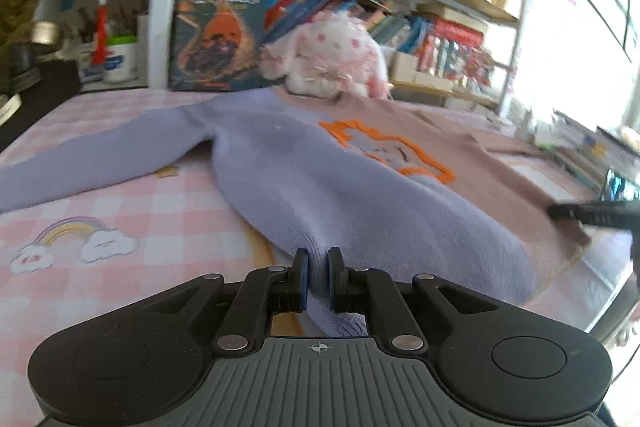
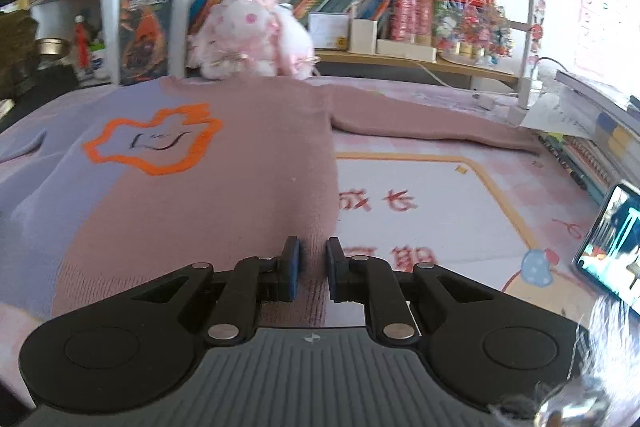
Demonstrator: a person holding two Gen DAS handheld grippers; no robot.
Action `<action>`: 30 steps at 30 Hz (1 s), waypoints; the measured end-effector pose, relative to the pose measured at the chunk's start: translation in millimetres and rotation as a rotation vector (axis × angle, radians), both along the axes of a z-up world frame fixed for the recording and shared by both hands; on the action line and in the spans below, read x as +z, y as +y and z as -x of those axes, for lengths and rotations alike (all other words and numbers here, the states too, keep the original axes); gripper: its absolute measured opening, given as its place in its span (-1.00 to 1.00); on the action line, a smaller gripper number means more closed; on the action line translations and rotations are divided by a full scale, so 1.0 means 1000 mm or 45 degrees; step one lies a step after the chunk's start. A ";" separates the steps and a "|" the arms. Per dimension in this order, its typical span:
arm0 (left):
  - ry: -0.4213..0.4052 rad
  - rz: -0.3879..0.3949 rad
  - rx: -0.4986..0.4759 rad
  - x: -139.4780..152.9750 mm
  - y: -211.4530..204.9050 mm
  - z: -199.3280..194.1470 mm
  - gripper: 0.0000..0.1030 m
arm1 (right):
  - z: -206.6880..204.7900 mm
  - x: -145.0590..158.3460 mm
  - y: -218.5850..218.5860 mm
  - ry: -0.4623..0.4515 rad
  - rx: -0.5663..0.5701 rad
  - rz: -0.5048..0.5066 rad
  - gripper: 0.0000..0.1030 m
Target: Fold clothes
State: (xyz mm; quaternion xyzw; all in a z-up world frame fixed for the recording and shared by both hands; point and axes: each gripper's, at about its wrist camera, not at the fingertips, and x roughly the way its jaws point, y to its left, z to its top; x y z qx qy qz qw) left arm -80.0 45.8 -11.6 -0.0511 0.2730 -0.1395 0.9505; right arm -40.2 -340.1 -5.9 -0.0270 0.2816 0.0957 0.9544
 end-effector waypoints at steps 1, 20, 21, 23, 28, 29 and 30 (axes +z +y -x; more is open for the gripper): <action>-0.002 0.015 0.011 0.001 0.004 0.001 -0.84 | 0.003 -0.001 0.000 -0.002 0.002 -0.015 -0.75; -0.021 -0.082 0.063 -0.008 0.002 0.005 -0.73 | 0.022 -0.005 0.008 -0.018 -0.016 -0.098 -0.68; -0.027 -0.088 0.066 -0.008 0.002 0.008 -0.72 | 0.022 -0.005 0.009 -0.019 -0.018 -0.095 -0.67; -0.041 -0.100 0.072 -0.007 0.000 0.013 -0.68 | 0.024 -0.005 0.010 -0.025 -0.025 -0.084 -0.67; -0.090 -0.150 0.070 -0.004 -0.002 0.027 -0.51 | 0.031 -0.003 0.012 -0.034 -0.030 -0.071 -0.23; -0.098 -0.159 0.071 -0.004 -0.002 0.030 -0.46 | 0.034 -0.003 0.013 -0.040 -0.027 -0.069 -0.21; -0.104 -0.166 0.072 -0.003 -0.002 0.032 -0.45 | 0.036 -0.002 0.014 -0.046 -0.024 -0.068 -0.17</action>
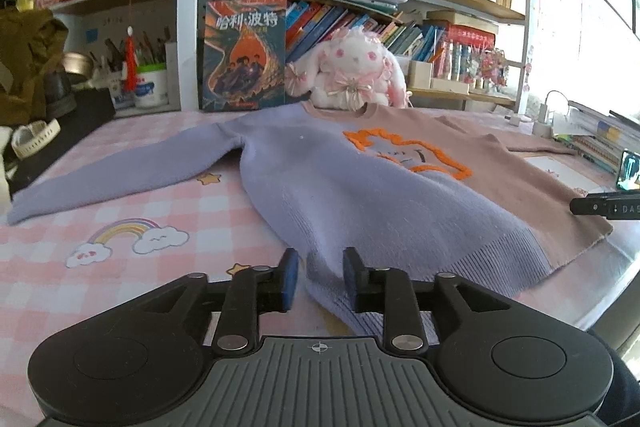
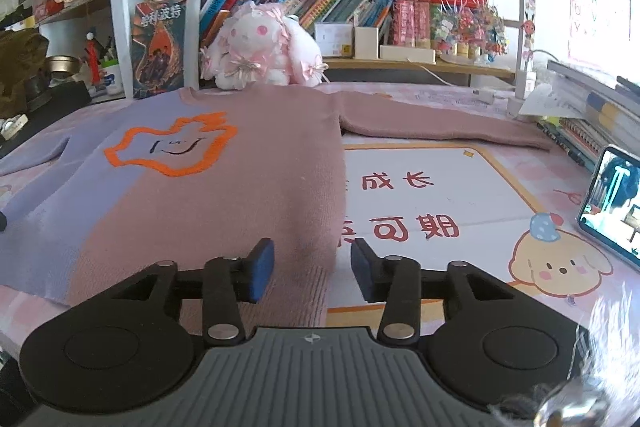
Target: Fold clothes
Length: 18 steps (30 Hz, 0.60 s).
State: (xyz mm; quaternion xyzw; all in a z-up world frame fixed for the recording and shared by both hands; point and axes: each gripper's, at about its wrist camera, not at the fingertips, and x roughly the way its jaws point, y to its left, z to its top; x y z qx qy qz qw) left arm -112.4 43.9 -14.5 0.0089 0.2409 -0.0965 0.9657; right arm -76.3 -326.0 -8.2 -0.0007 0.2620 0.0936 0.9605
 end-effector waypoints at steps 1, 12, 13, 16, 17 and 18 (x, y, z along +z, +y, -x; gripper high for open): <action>-0.003 -0.005 0.000 0.001 0.000 0.002 -0.39 | 0.002 0.001 0.001 -0.006 0.003 0.002 -0.11; -0.046 -0.004 -0.001 0.004 0.001 0.019 0.29 | 0.022 0.009 0.014 -0.056 0.041 0.003 0.44; -0.046 -0.011 -0.006 0.004 0.001 0.019 0.35 | 0.023 0.009 0.016 -0.056 0.048 0.003 0.49; -0.052 -0.036 -0.015 0.002 -0.001 0.022 0.45 | 0.025 0.010 0.023 -0.057 0.067 0.006 0.54; -0.053 -0.044 -0.017 0.002 -0.002 0.023 0.48 | 0.025 0.010 0.026 -0.057 0.074 0.006 0.55; -0.054 -0.051 -0.018 0.001 -0.002 0.023 0.53 | 0.026 0.010 0.028 -0.058 0.081 0.007 0.58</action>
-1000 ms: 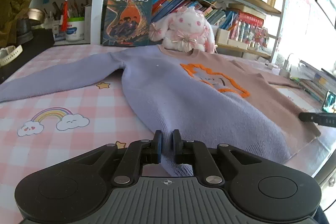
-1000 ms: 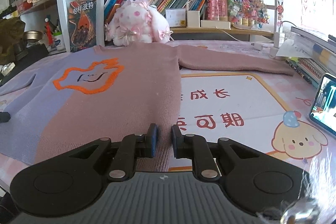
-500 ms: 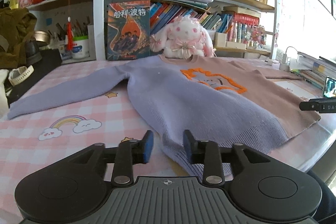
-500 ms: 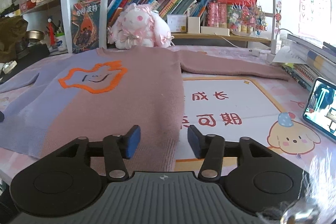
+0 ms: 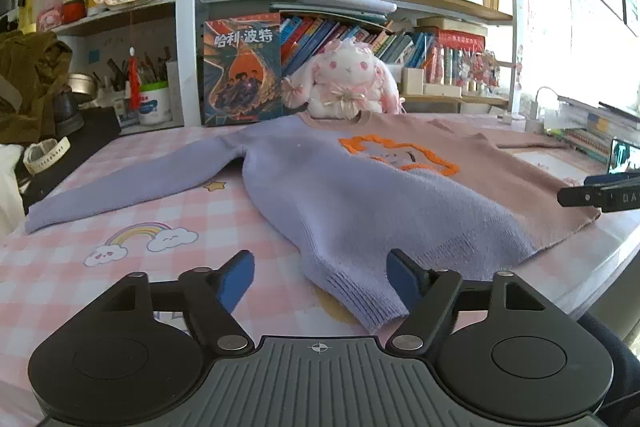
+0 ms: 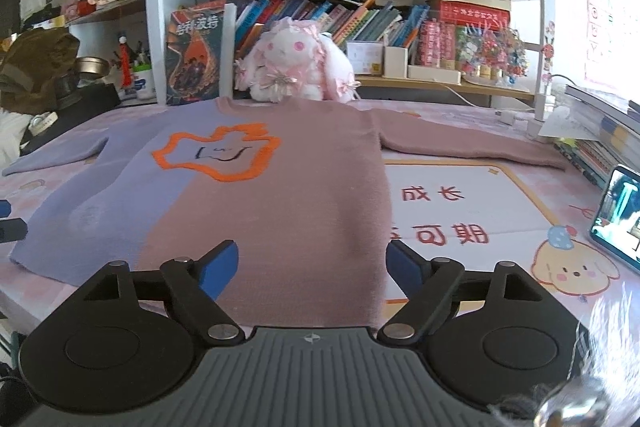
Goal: Fold clothes
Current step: 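Release the hem with both tools and lift them above the flat sweater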
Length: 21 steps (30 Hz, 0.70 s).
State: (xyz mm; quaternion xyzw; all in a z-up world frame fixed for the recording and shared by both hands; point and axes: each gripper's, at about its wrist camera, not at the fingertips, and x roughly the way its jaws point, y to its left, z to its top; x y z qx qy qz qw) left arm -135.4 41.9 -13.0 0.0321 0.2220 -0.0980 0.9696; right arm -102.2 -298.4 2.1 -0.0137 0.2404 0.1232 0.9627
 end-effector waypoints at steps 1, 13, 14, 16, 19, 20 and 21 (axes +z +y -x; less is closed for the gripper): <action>-0.001 -0.006 0.000 -0.001 0.000 0.001 0.56 | 0.000 0.000 0.002 -0.001 0.007 0.001 0.61; -0.011 -0.040 0.024 -0.006 0.010 0.008 0.67 | -0.002 -0.001 0.037 0.013 0.097 0.030 0.70; -0.014 -0.038 0.030 -0.006 0.012 0.008 0.71 | -0.003 -0.001 0.039 0.013 0.104 0.033 0.70; -0.018 -0.029 0.046 -0.005 0.018 0.007 0.72 | -0.006 0.001 0.045 0.005 0.118 0.037 0.70; -0.024 -0.016 0.073 -0.004 0.029 0.005 0.72 | -0.013 0.005 0.055 -0.010 0.142 0.042 0.70; -0.025 -0.014 0.082 -0.004 0.032 0.004 0.72 | -0.016 0.007 0.058 -0.016 0.151 0.043 0.70; -0.026 -0.014 0.093 -0.003 0.035 0.004 0.72 | -0.019 0.008 0.062 -0.020 0.160 0.043 0.71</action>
